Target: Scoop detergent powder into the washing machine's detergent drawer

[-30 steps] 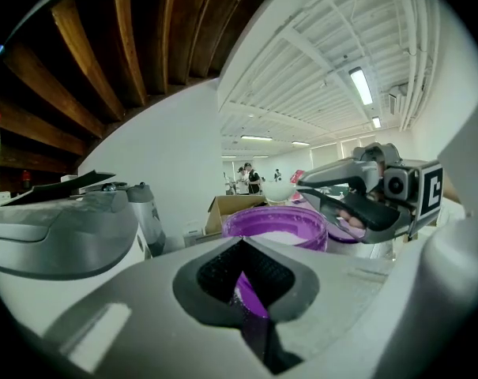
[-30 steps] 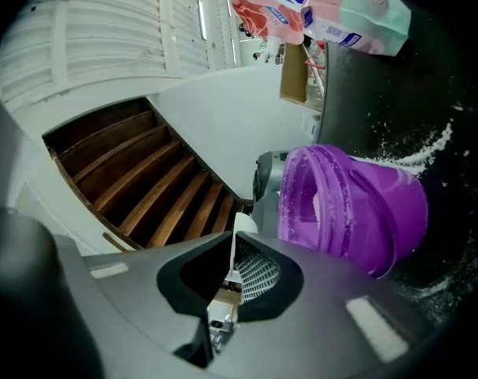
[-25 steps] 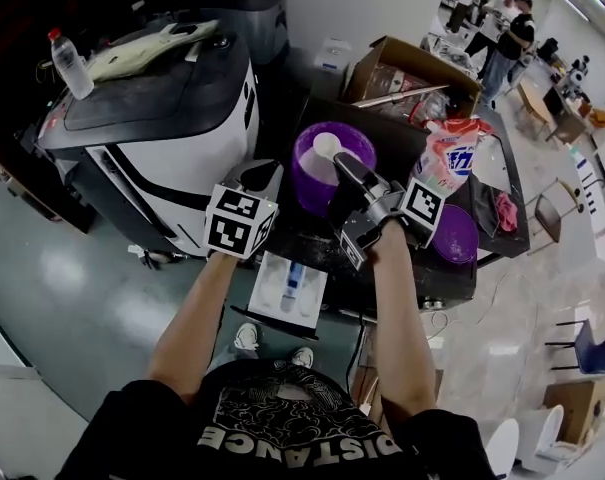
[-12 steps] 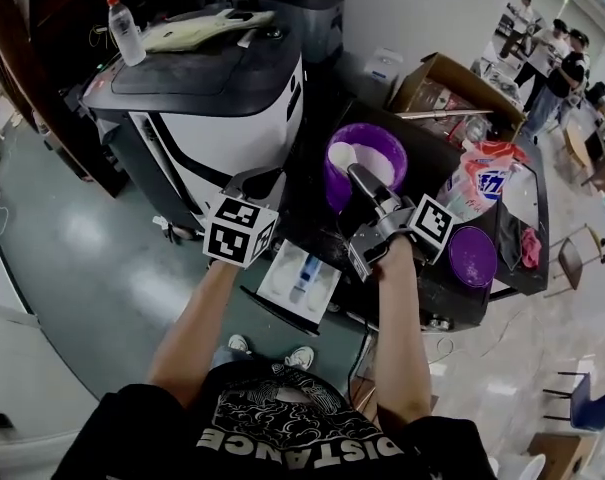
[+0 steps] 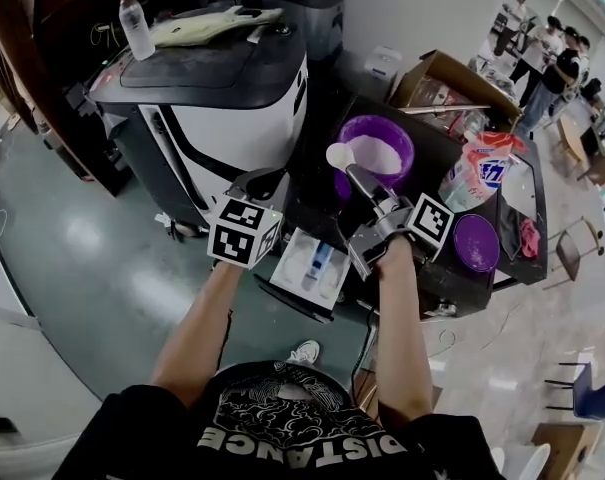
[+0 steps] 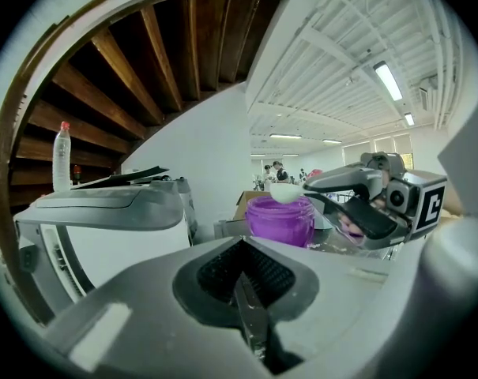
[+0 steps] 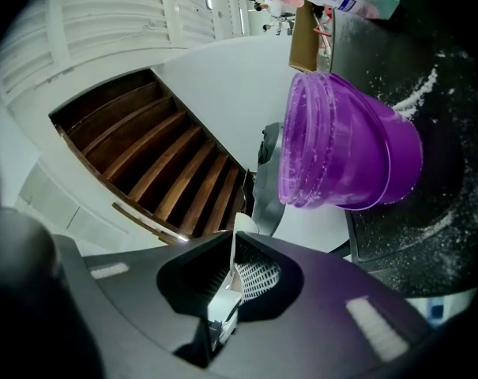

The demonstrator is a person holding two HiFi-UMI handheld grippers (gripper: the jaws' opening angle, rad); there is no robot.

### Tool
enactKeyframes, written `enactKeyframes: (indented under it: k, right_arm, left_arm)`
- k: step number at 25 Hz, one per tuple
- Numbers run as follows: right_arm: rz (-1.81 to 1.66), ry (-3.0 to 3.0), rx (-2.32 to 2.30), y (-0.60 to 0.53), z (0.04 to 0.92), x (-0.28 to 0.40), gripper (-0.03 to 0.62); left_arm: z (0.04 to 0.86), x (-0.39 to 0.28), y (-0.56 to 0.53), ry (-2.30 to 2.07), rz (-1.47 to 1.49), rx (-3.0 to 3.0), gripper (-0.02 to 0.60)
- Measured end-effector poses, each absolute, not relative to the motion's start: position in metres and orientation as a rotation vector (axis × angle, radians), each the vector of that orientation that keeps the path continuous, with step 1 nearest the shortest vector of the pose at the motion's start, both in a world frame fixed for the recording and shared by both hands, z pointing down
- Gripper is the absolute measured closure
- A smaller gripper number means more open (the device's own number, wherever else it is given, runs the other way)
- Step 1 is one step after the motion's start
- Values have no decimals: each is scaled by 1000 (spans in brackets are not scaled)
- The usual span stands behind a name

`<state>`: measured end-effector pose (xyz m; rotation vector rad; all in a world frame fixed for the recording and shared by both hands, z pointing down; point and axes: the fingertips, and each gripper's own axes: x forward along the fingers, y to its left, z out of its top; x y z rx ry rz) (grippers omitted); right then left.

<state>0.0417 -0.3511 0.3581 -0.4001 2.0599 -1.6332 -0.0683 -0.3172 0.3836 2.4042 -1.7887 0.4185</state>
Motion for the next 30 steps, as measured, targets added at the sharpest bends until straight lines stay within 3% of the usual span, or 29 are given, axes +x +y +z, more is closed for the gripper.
enactKeyframes:
  k: [30]
  right_arm:
    - [-1568,2052,-558,-178,378,40,559]
  left_arm:
    - [399,-52,-169,-1575,339,2530,581]
